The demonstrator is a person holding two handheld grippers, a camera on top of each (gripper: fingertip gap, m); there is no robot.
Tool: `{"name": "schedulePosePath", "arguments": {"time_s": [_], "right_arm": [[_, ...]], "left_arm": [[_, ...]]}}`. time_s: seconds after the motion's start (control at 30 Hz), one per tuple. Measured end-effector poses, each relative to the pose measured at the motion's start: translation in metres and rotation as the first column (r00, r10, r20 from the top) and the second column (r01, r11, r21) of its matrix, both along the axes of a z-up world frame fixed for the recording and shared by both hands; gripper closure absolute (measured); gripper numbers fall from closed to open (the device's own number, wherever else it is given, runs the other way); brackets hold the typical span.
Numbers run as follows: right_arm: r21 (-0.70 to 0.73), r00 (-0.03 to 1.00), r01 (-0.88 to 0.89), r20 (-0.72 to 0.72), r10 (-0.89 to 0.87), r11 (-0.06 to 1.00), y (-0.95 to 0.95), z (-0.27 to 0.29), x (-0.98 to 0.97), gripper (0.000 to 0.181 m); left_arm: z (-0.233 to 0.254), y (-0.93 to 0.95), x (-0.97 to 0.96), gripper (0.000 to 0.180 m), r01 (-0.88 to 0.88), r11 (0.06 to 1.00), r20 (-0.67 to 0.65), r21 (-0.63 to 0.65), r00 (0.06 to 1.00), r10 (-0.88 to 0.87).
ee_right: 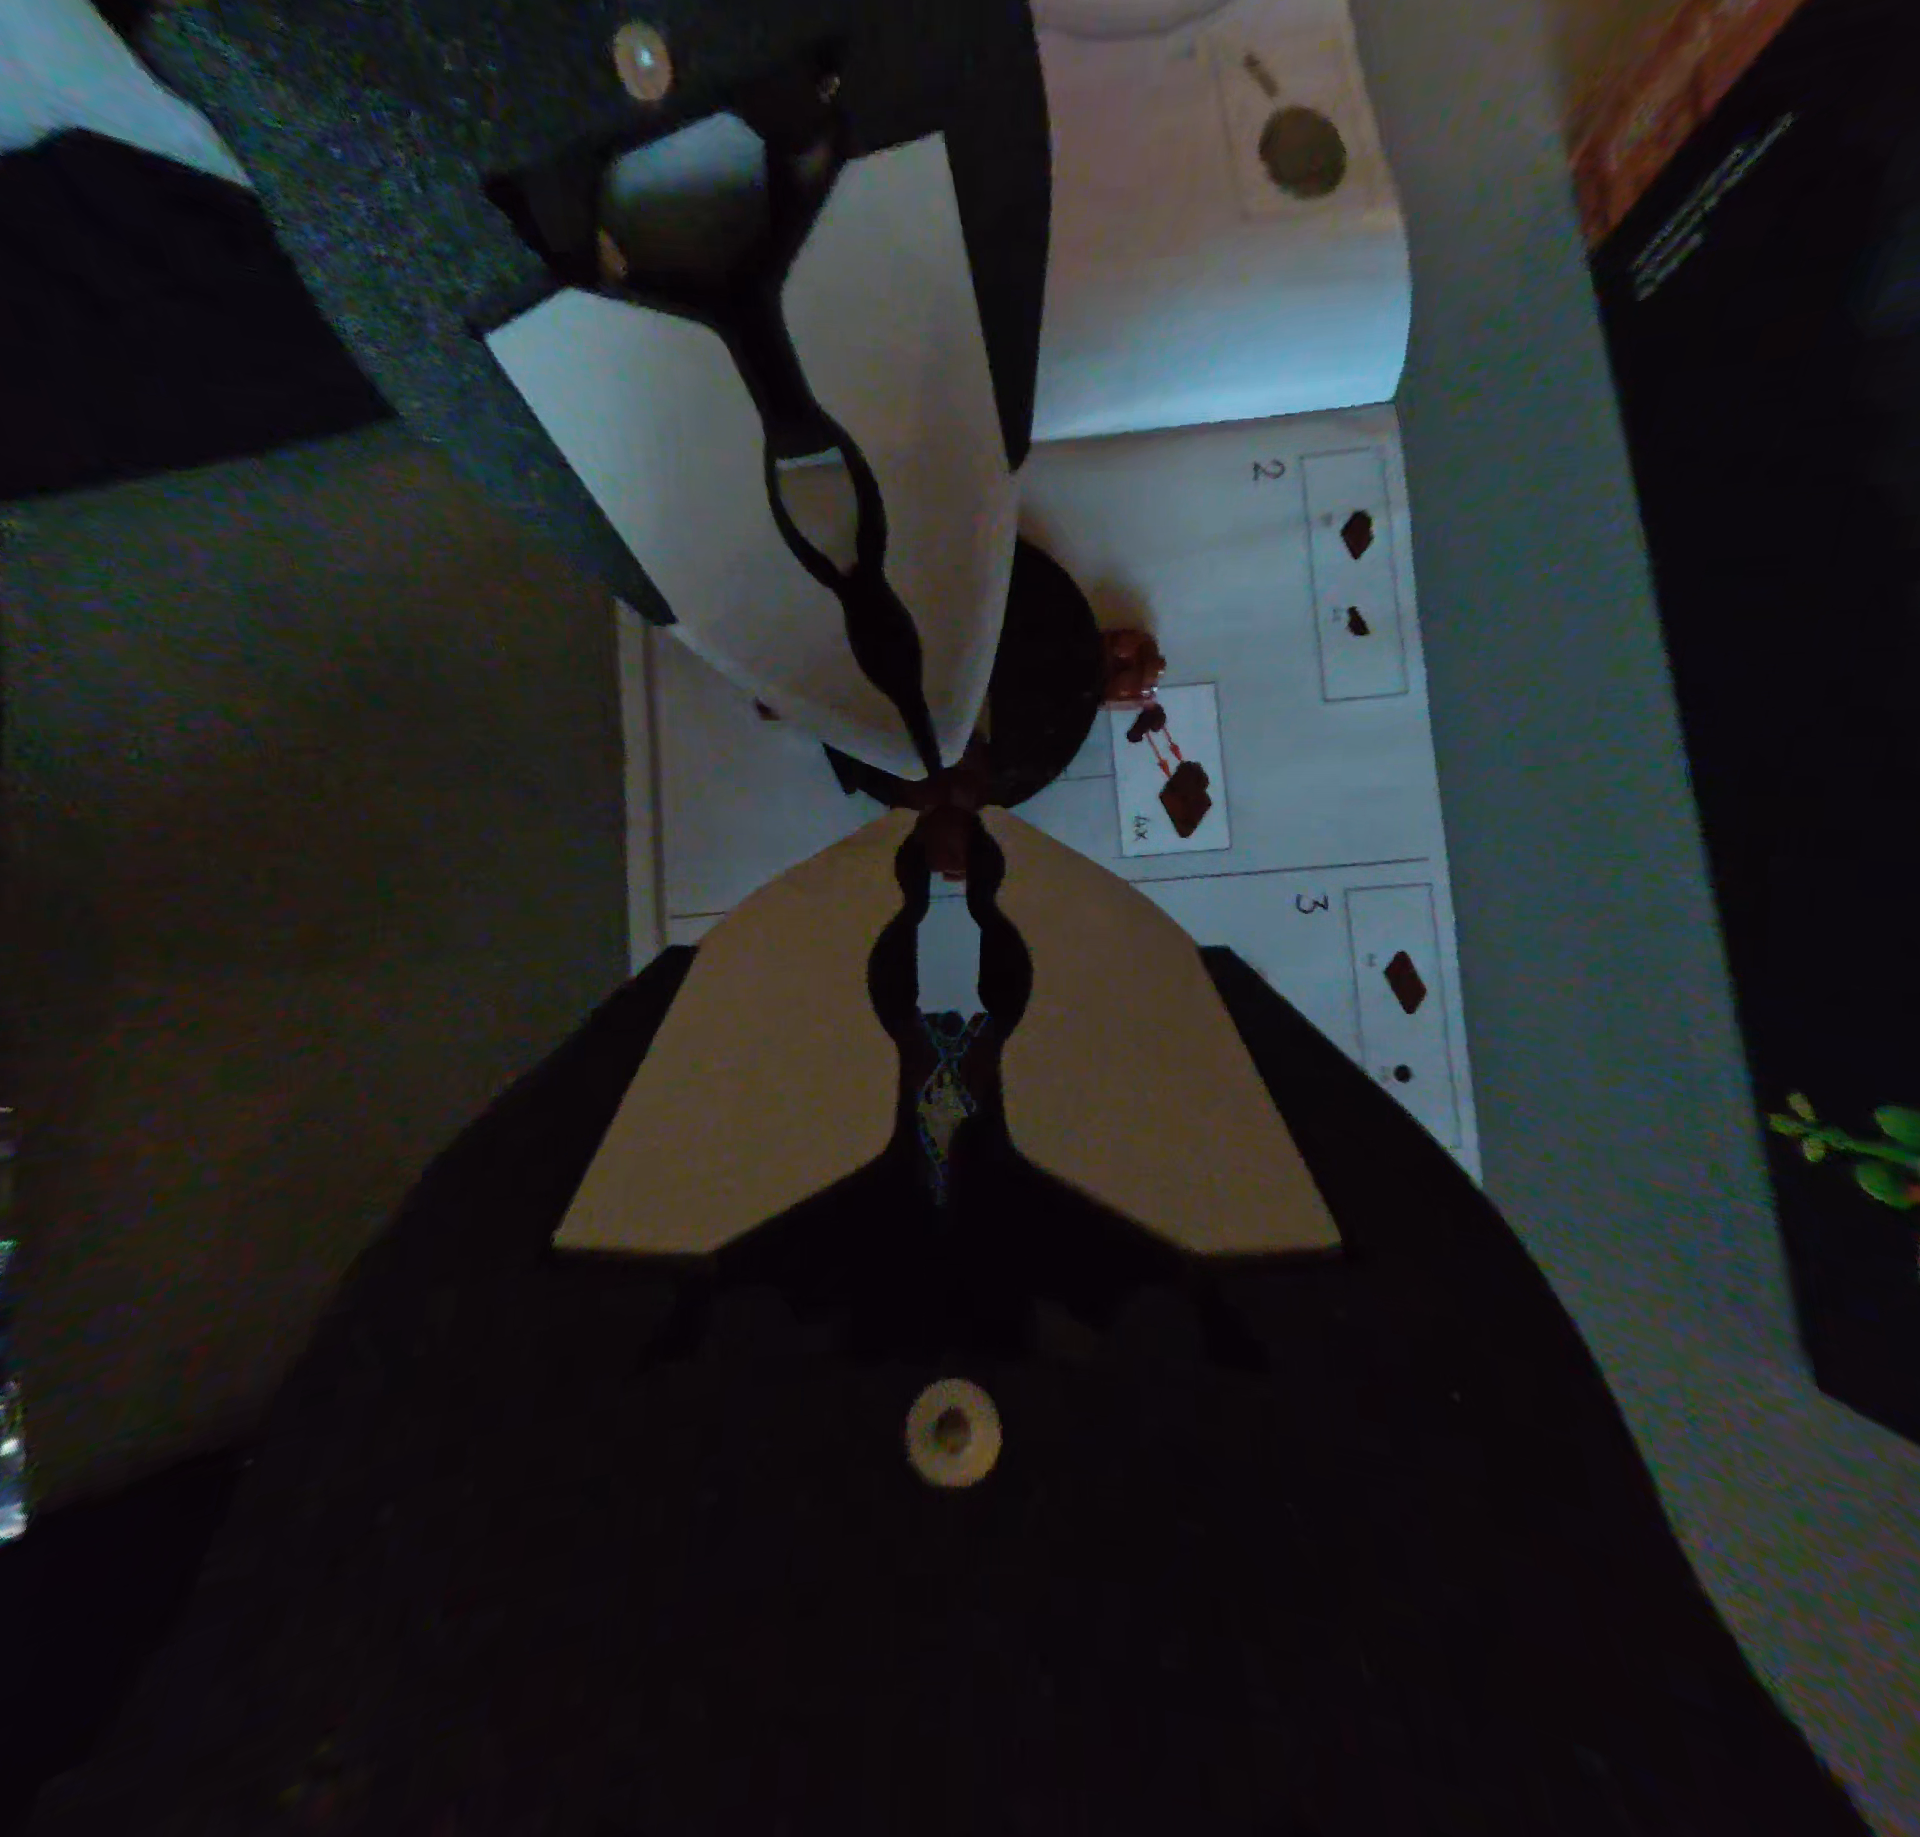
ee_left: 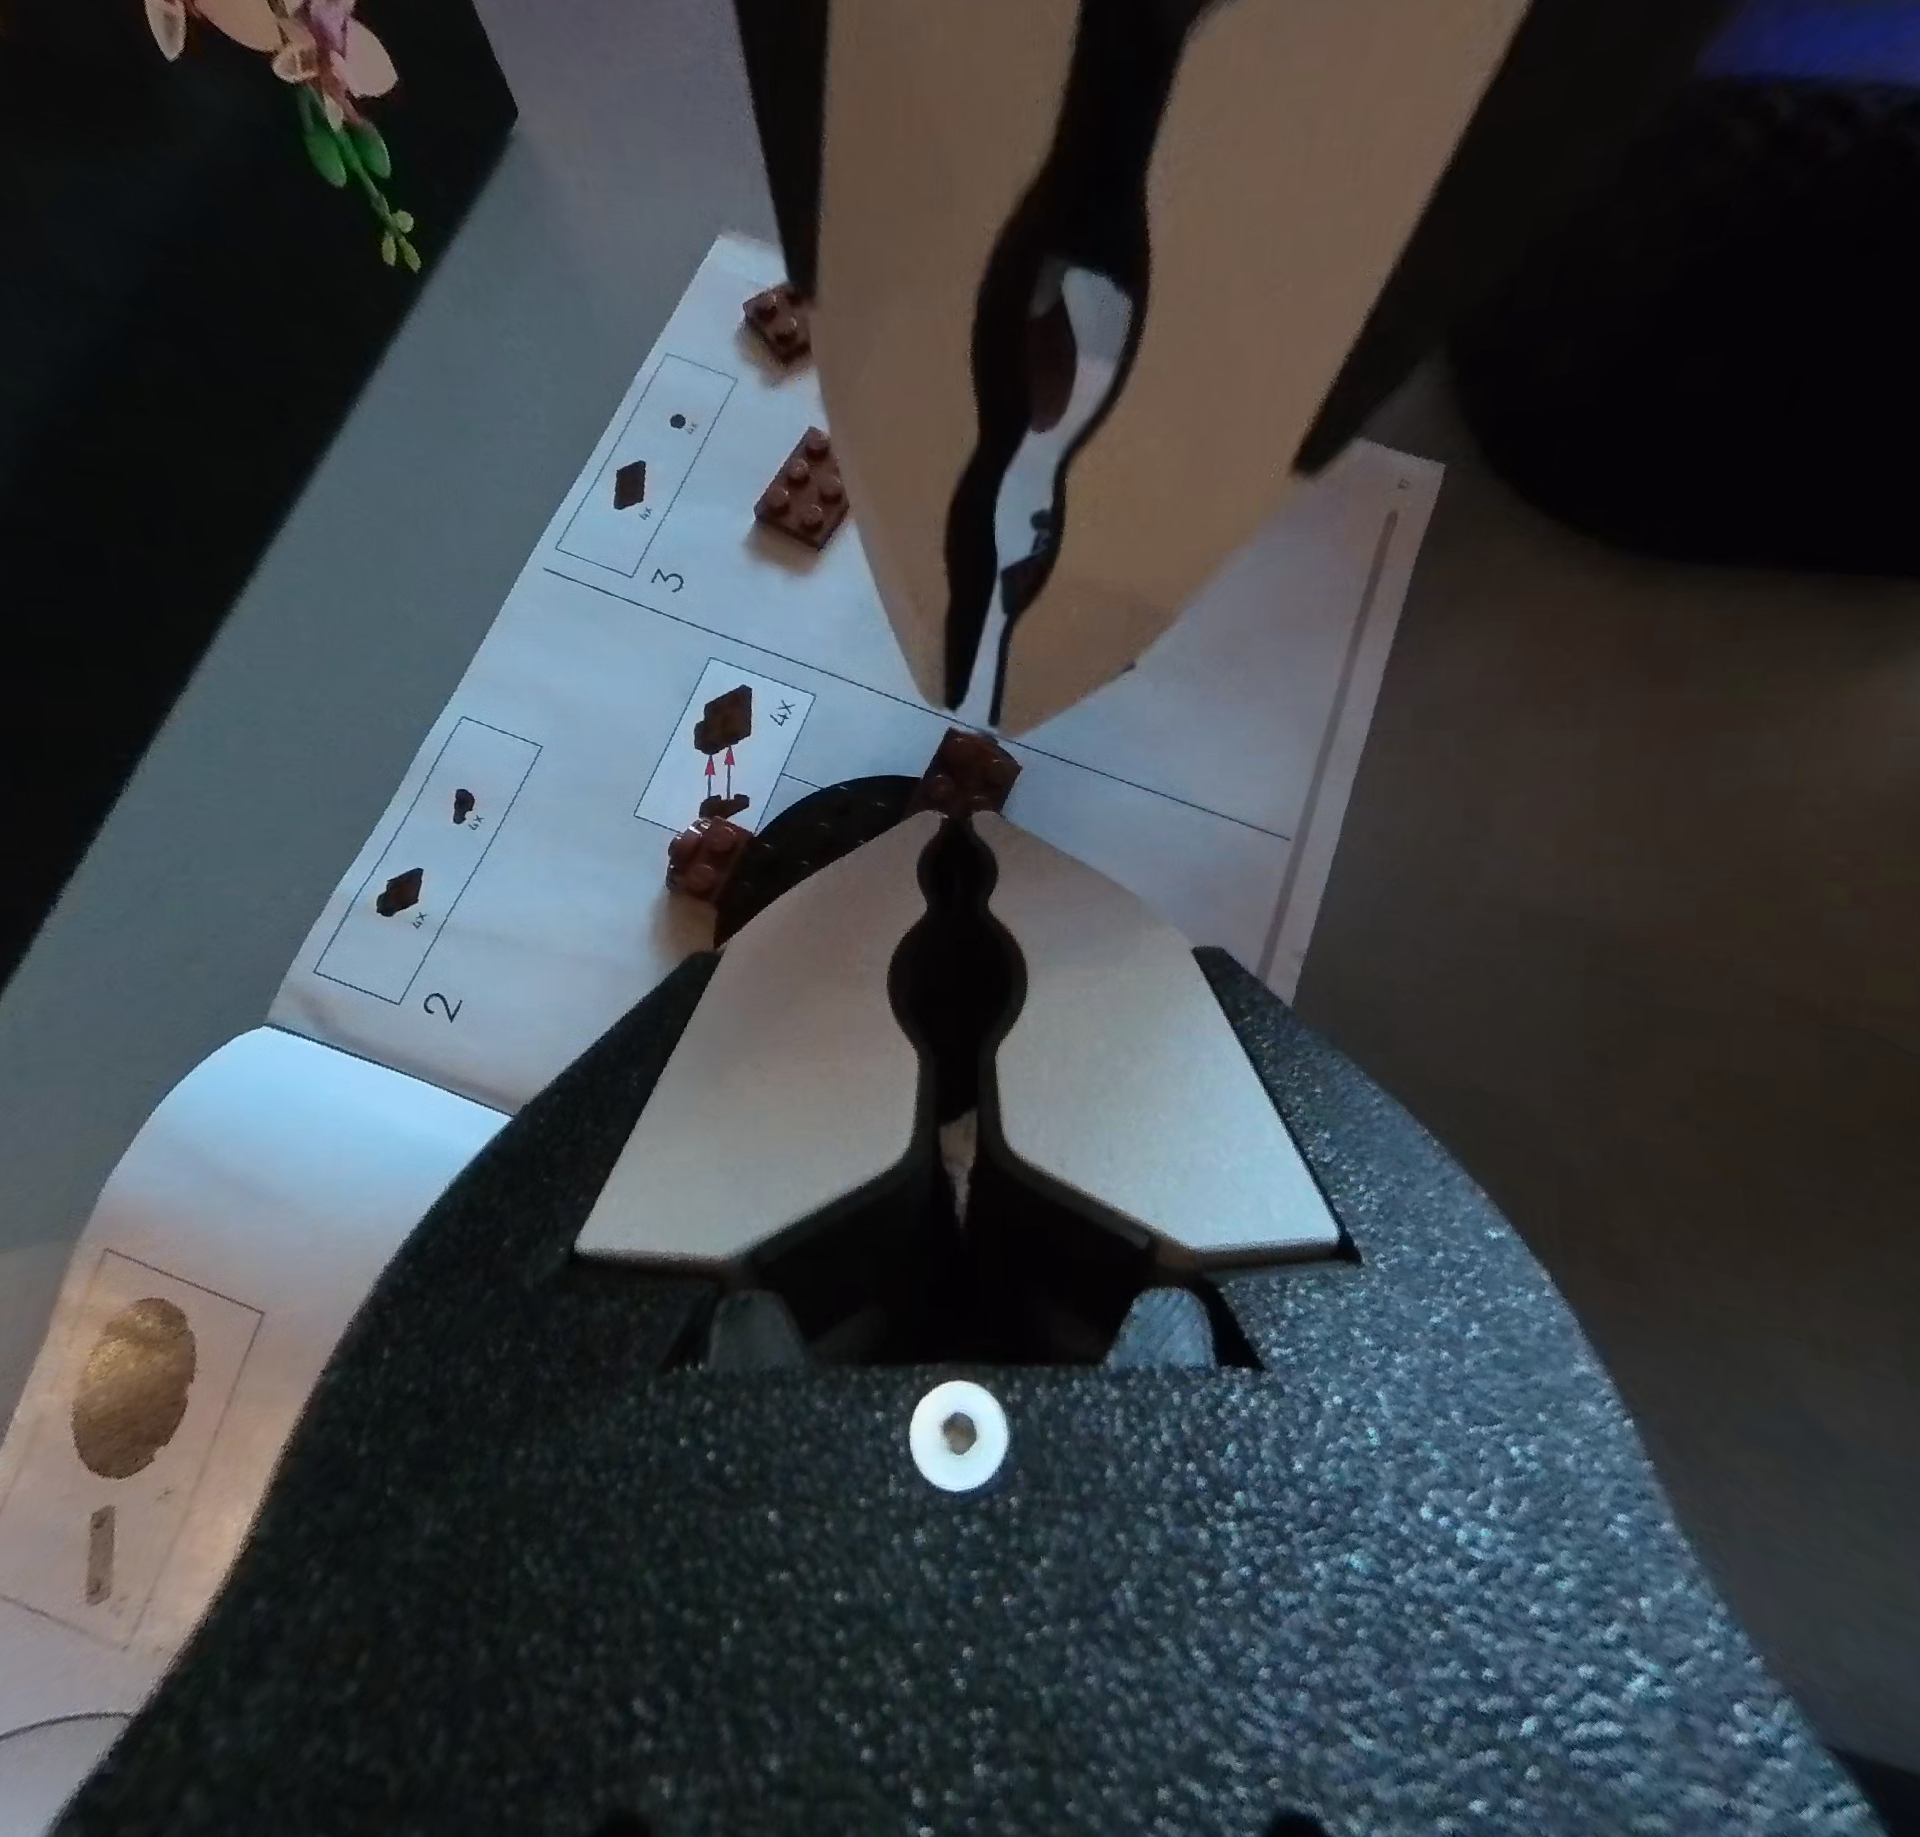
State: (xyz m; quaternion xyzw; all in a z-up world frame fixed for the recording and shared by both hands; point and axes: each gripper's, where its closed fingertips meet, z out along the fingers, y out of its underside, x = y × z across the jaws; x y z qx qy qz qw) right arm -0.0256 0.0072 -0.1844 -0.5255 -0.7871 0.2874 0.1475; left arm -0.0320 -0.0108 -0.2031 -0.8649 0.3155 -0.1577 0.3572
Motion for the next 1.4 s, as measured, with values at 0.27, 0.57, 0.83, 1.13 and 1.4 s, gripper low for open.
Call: {"name": "schedulePosePath", "arguments": {"time_s": [0.27,0.57,0.83,1.13,1.4], "right_arm": [[0.106,0.998,-0.031,0.054,0.025,0.994,-0.001,-0.016,-0.004,0.173],[0.113,0.998,-0.051,0.05,0.046,0.992,-0.003,-0.012,-0.007,0.175],[0.125,0.994,-0.053,0.104,0.04,0.991,-0.003,-0.016,-0.009,0.176],[0.106,0.995,-0.01,0.099,-0.001,0.994,-0.003,-0.017,-0.008,0.176],[0.133,0.99,-0.001,0.138,-0.018,0.991,-0.004,-0.017,-0.007,0.178]], "left_arm": [[0.004,0.0,-0.006,0.18,-0.026,1.0,0.022,-0.004,0.999,0.026],[0.014,-0.002,-0.028,0.18,-0.092,0.996,0.059,0.001,0.994,0.092],[-0.002,-0.005,-0.024,0.18,-0.066,0.996,0.024,-0.052,0.997,0.067],[-0.002,-0.005,-0.024,0.18,-0.07,0.996,0.045,-0.054,0.996,0.073],[-0.002,-0.005,-0.024,0.18,-0.074,0.996,0.054,-0.055,0.996,0.077]]}}
